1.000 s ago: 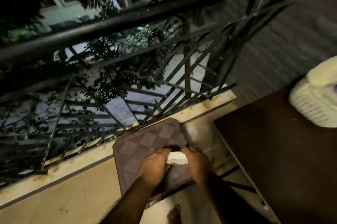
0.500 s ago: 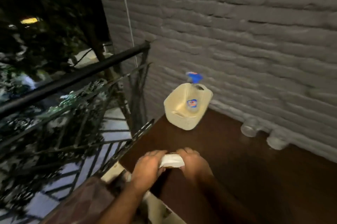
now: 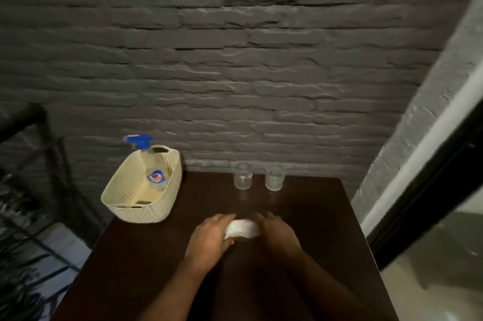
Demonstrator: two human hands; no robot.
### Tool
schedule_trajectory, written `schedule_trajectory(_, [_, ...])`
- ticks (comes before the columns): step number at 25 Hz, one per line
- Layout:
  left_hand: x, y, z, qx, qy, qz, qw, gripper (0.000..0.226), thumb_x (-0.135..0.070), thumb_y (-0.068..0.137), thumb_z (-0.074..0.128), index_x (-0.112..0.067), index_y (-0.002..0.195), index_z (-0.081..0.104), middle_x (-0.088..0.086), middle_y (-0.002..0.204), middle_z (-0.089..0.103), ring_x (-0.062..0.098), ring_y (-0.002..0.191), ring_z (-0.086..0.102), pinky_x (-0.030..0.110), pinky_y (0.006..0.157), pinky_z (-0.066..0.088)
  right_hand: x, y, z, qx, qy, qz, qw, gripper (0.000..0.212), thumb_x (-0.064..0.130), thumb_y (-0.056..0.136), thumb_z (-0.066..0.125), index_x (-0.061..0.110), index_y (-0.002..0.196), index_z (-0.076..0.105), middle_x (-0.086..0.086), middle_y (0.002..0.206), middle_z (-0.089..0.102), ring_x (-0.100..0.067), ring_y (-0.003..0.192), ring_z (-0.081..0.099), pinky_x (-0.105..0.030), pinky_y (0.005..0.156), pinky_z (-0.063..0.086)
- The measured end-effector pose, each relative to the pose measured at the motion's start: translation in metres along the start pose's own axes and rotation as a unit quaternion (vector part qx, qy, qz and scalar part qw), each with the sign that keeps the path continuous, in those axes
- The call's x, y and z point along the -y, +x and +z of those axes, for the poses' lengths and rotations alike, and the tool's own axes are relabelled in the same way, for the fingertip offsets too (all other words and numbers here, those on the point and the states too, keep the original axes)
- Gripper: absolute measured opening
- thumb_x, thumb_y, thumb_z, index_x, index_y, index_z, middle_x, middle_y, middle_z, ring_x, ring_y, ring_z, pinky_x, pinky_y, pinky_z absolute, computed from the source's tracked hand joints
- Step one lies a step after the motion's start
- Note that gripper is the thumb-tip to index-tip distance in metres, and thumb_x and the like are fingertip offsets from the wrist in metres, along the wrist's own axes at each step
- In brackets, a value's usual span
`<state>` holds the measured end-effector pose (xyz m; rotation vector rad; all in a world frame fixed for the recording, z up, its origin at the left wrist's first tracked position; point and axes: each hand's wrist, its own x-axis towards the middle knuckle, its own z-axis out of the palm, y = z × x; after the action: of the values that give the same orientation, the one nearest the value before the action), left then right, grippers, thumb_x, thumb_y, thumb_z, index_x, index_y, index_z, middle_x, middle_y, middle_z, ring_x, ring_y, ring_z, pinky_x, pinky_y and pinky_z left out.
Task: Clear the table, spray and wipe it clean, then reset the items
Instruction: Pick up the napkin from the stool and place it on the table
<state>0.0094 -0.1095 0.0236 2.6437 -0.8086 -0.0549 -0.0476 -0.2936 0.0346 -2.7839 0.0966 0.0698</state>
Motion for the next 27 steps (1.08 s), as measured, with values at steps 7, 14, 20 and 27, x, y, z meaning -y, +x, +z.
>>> schedule_trajectory(7, [-0.028,0.071,0.038,0.075,-0.024,0.070,0.994,0.064,-0.036,0.085,0.067,-0.030,0.143,0.041,-0.007,0.142,0.046,0.015,0.128,0.045,0.029,0.106,0.037,-0.064,0.003,-0.007,-0.017,0.010,0.116,0.993,0.045,0.036,0.085,0.055,0.028,0.129,0.048,-0.004,0.127,0.055,-0.028,0.106,0.060,-0.038,0.085,0.053])
schedule_trajectory(14, [-0.079,0.129,0.075,0.110,-0.069,0.090,0.987,0.059,-0.031,0.083,0.071,-0.026,0.138,0.048,-0.006,0.133,0.049,0.013,0.120,0.050,0.027,0.097,0.042,-0.138,0.006,-0.026,-0.003,0.054,0.198,0.979,0.050,0.037,0.080,0.058,0.030,0.128,0.049,-0.005,0.125,0.057,-0.030,0.107,0.060,-0.040,0.087,0.052])
schedule_trajectory(20, [-0.130,0.210,0.104,0.123,-0.065,0.074,0.987,0.058,-0.030,0.088,0.065,-0.019,0.142,0.044,0.002,0.137,0.047,0.019,0.123,0.048,0.028,0.100,0.036,-0.228,0.056,-0.057,0.004,0.040,0.190,0.981,0.052,0.032,0.082,0.060,0.030,0.133,0.047,-0.008,0.126,0.058,-0.031,0.108,0.060,-0.039,0.089,0.051])
schedule_trajectory(27, [-0.163,0.308,0.153,0.114,-0.044,0.019,0.992,0.056,-0.028,0.086,0.069,-0.020,0.138,0.049,0.006,0.135,0.053,0.024,0.120,0.053,0.034,0.100,0.041,-0.330,0.134,-0.058,0.021,0.025,0.157,0.987,0.043,0.033,0.091,0.052,0.033,0.133,0.045,-0.010,0.123,0.064,-0.031,0.108,0.062,-0.042,0.089,0.053])
